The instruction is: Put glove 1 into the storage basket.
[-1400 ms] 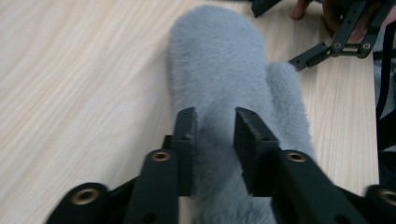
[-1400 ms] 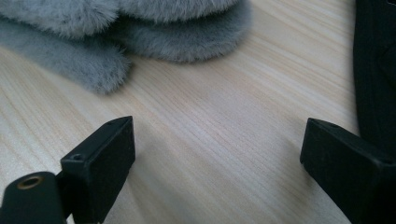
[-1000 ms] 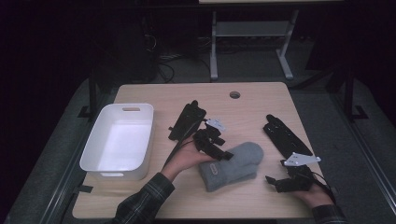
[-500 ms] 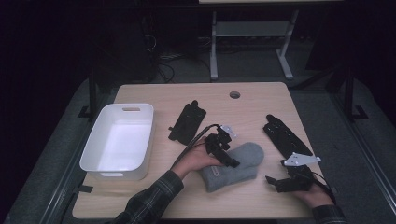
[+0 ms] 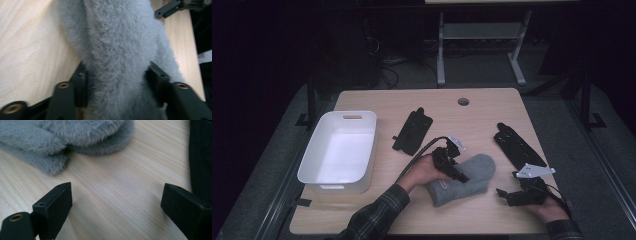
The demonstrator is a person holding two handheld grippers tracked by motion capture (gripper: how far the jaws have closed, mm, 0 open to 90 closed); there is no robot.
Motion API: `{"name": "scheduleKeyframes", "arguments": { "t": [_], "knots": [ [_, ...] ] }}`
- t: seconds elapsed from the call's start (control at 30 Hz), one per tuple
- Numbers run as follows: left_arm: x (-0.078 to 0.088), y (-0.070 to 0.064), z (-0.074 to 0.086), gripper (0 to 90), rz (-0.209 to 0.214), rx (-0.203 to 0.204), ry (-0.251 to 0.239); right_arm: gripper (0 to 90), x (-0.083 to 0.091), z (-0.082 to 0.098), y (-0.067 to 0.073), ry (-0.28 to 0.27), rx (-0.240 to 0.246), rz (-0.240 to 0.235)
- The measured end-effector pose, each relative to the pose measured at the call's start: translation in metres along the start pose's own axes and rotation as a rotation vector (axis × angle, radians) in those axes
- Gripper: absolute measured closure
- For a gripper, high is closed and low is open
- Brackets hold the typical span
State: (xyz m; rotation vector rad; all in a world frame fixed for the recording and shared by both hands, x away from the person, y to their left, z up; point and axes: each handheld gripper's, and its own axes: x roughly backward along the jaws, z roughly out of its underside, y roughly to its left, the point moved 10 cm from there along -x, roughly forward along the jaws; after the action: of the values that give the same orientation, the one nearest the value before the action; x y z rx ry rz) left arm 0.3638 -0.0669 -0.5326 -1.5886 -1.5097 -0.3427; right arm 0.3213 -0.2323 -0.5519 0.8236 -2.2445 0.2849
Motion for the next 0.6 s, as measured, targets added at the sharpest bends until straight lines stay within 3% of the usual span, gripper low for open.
{"name": "scheduleKeyframes", "arguments": {
  "t": [0.1, 0.2, 0.4, 0.6],
  "knots": [
    [0.002, -0.002, 0.000, 62.6, 0.005, -0.008, 0.002, 10.0, 0.000, 0.000, 0.000, -0.001, 0.001, 0.000],
    [0.003, -0.003, -0.001, 68.5, -0.010, -0.027, 0.002, 10.0, 0.000, 0.000, 0.000, -0.001, 0.001, 0.000],
    [0.009, -0.006, -0.003, 72.1, -0.012, -0.002, -0.011, 10.0, 0.000, 0.000, 0.000, 0.000, 0.000, 0.000],
    [0.023, -0.009, -0.004, 72.6, -0.070, 0.000, 0.009, 10.0, 0.000, 0.000, 0.000, 0.000, 0.000, -0.001]
  ]
}}
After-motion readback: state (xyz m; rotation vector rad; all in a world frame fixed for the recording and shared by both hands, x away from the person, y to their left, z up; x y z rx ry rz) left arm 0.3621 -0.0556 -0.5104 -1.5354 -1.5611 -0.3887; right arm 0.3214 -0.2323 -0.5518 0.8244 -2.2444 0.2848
